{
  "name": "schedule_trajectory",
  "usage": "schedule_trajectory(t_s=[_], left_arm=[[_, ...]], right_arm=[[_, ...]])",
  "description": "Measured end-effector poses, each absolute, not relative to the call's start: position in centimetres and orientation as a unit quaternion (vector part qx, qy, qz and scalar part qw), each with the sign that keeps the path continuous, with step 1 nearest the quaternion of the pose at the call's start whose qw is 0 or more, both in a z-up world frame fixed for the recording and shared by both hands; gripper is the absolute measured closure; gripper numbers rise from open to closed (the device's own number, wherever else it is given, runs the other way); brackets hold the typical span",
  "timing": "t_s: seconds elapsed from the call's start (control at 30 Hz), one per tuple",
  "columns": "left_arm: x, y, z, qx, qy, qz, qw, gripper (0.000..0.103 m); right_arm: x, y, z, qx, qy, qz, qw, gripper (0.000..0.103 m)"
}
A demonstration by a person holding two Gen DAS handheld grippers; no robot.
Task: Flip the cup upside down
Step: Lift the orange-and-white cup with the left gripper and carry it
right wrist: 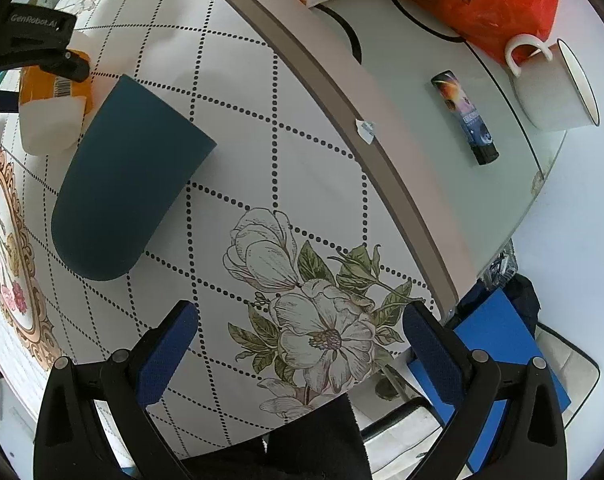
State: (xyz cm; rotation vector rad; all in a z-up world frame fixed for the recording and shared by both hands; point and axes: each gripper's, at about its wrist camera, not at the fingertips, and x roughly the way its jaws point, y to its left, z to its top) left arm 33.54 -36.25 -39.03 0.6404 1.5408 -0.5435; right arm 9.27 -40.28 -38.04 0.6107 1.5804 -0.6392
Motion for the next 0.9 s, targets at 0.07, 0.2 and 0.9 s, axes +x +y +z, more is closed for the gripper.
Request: schedule_trajectory(t_s=[0.07, 0.2, 0.9], left_arm=[[33.4, -35.8, -38.7, 0.283, 0.667, -0.238, 0.647, 0.030], [32.6, -34.0, -37.3, 0.275, 0.661, -0.237, 0.656, 0.030], [23.7, -16.5, -32.5, 0.141, 0.731, -0.117, 0.657, 0.030]], right_arm=[[9.2, -40.4, -37.7, 0.265, 0.684, -0.282, 0.618, 0.000], [9.0, -40.6, -37.3, 0.268, 0.677, -0.287, 0.622, 0.000], [8.6, -34.0, -34.1, 0.198, 0.693, -0.159, 0.675, 0.000]])
